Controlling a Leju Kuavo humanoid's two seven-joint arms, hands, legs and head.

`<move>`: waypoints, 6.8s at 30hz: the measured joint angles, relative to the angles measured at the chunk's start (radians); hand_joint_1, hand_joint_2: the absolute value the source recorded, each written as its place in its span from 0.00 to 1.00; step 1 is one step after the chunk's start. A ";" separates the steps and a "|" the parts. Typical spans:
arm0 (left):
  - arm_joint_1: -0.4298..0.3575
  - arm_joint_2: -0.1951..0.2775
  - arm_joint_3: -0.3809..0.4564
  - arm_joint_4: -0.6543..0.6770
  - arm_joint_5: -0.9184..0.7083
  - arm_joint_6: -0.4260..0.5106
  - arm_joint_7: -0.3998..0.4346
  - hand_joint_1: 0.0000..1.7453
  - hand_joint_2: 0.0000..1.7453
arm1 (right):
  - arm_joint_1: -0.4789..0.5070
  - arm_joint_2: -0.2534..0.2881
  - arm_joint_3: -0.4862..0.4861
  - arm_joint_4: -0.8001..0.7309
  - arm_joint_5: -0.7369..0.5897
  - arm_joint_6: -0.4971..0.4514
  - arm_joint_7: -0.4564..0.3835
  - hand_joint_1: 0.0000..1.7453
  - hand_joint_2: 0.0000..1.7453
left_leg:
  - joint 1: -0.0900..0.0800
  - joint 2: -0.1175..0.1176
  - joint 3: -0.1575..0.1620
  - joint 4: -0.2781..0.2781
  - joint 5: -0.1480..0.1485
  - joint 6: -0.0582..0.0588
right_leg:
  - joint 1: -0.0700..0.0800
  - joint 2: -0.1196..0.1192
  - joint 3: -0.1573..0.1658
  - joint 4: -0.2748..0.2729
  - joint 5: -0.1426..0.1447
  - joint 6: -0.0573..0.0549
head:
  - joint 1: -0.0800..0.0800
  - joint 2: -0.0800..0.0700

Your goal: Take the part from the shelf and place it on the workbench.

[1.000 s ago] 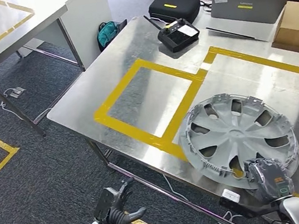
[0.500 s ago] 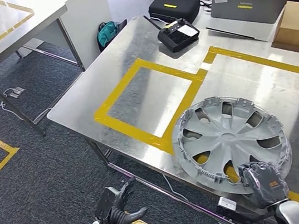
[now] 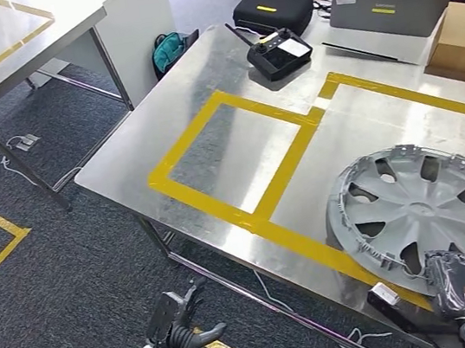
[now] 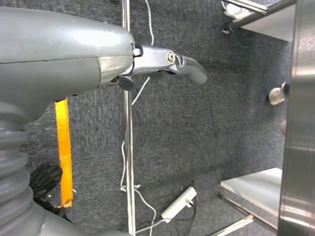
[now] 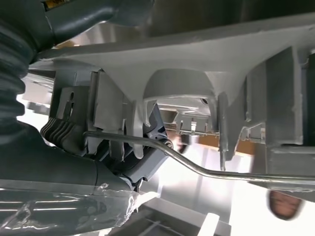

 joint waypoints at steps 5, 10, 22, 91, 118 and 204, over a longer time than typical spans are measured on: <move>0.000 0.000 0.001 0.000 0.000 0.007 0.005 0.00 1.00 | 0.025 0.019 -0.064 -0.006 0.001 -0.012 -0.007 1.00 1.00 | 0.000 0.000 0.000 0.000 -0.001 0.001 | 0.000 0.001 -0.001 0.000 0.000 0.000 | 0.000 0.000; 0.000 0.000 0.001 0.000 -0.003 0.016 0.005 0.00 1.00 | 0.029 0.047 -0.125 -0.006 -0.003 -0.023 -0.100 0.27 1.00 | 0.000 0.000 -0.001 0.000 -0.001 0.001 | 0.000 0.001 -0.002 0.000 0.000 0.000 | 0.000 0.000; 0.000 0.000 0.001 0.000 -0.004 0.039 0.004 0.00 0.00 | 0.028 0.098 -0.159 -0.008 -0.027 -0.085 -0.211 0.00 1.00 | 0.000 0.000 -0.002 0.000 -0.001 0.001 | 0.000 0.001 -0.003 0.000 0.000 0.000 | 0.000 0.000; 0.036 0.037 0.066 0.003 0.068 0.036 -0.037 0.00 0.00 | 0.244 0.285 0.052 -0.414 -0.482 -0.332 -0.542 0.00 1.00 | 0.003 -0.001 -0.007 0.000 -0.003 -0.002 | 0.004 0.001 -0.007 0.000 -0.004 -0.004 | 0.000 0.000; 0.030 0.114 0.191 -0.037 0.204 0.085 -0.038 0.00 0.00 | 0.036 0.426 0.172 -0.248 -0.830 -0.333 -0.849 0.00 0.00 | 0.009 0.003 -0.011 -0.010 0.016 0.028 | -0.004 0.005 -0.069 0.144 -0.096 0.026 | 0.003 0.000; 0.291 -0.002 0.284 -0.370 0.226 0.160 -0.038 0.00 0.00 | 0.208 0.430 -0.056 -0.220 -1.075 -0.208 -0.950 0.00 0.00 | 0.020 0.025 0.024 0.009 -0.019 -0.034 | 0.013 -0.095 0.067 -0.016 -0.052 -0.013 | -0.037 0.000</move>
